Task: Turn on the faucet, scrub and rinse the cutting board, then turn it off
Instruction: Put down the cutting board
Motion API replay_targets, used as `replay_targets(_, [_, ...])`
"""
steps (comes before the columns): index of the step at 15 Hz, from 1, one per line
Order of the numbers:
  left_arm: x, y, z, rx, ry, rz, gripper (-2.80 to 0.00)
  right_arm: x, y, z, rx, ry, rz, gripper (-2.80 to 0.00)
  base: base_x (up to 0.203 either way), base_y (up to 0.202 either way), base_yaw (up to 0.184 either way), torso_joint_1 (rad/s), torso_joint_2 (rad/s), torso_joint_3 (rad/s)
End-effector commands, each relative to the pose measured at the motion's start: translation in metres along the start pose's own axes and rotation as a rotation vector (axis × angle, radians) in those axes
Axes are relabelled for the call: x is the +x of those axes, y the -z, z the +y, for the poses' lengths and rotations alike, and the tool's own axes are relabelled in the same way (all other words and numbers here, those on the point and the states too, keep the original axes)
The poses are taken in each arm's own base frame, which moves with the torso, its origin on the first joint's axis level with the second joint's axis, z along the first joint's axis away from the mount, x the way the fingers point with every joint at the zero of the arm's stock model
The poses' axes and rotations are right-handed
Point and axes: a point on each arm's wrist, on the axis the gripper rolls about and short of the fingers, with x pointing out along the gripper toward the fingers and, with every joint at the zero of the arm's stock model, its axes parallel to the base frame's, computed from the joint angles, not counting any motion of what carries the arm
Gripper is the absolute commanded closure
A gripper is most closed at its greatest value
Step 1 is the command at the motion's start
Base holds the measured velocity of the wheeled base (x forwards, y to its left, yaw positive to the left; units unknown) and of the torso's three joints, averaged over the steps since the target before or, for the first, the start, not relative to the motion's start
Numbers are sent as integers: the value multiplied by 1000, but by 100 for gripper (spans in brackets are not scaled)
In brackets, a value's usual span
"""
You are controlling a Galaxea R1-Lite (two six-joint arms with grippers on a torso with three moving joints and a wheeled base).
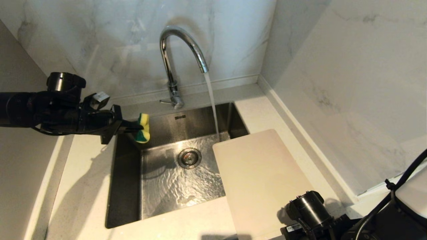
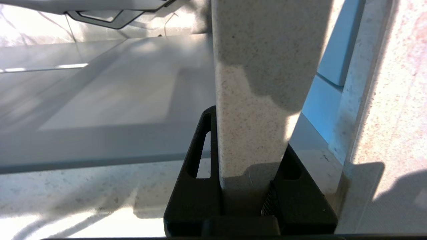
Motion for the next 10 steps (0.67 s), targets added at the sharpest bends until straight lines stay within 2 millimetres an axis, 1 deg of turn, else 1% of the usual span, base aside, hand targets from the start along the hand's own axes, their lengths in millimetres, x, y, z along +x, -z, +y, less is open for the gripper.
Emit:
replay_targets(1, [1,0,1,-4,2,3,0,4,0,0,-1,-15,-10,0,0,0,0,0,0,0])
replay_targets(6, [4,0,3,-7,-1,5,0,6,0,2,24,-38,-15,0,0,0,0,0,0,0])
replay_targets(10, [5,0,4,-8,-3,7,0,8,0,4,93,-70,-52,0,0,0,0,0,0,0])
